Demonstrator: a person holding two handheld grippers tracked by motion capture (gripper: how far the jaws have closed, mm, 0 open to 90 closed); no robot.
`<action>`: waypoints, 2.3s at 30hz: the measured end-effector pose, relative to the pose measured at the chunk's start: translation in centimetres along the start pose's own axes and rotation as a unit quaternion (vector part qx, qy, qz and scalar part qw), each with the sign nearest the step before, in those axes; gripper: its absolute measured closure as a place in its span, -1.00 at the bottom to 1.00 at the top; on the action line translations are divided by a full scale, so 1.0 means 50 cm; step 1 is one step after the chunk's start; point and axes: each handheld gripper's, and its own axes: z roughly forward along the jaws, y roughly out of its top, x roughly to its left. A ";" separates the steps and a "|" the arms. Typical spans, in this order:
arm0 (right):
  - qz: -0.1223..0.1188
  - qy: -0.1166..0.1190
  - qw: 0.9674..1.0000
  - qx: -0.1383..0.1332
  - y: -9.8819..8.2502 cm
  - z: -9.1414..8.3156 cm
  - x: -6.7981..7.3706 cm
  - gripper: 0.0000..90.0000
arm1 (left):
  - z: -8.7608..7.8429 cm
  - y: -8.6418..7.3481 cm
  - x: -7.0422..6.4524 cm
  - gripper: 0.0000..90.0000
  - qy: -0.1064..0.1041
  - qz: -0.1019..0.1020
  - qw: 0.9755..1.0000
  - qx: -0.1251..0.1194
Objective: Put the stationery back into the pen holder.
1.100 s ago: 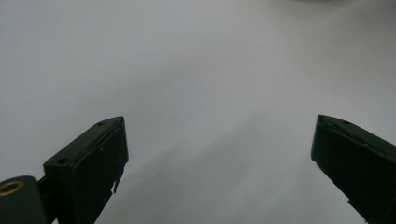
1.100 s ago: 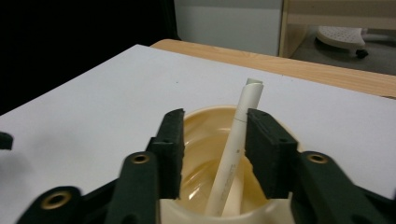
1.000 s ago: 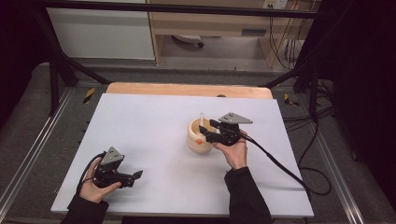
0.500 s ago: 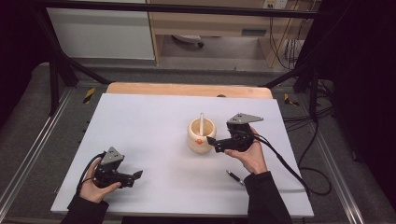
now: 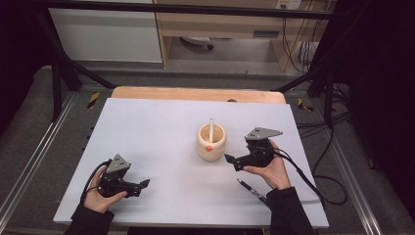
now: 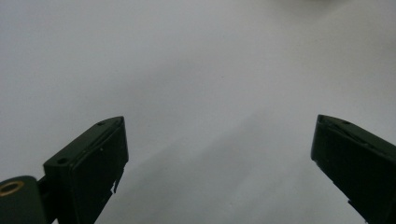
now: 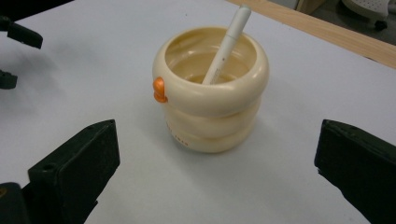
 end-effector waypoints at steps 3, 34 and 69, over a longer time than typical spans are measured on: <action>-0.001 0.002 1.000 0.007 -0.012 -0.008 -0.004 -0.98 | 0.000 0.000 0.000 -0.91 -0.001 -0.002 1.000 -0.001; -0.025 0.003 0.994 0.102 -0.115 -0.056 -0.014 -0.86 | 0.006 -0.003 0.001 -0.91 -0.006 0.001 1.000 0.002; -0.014 0.035 0.983 0.178 -0.184 -0.038 0.000 0.33 | 0.010 0.000 0.000 -0.91 -0.003 0.001 1.000 0.006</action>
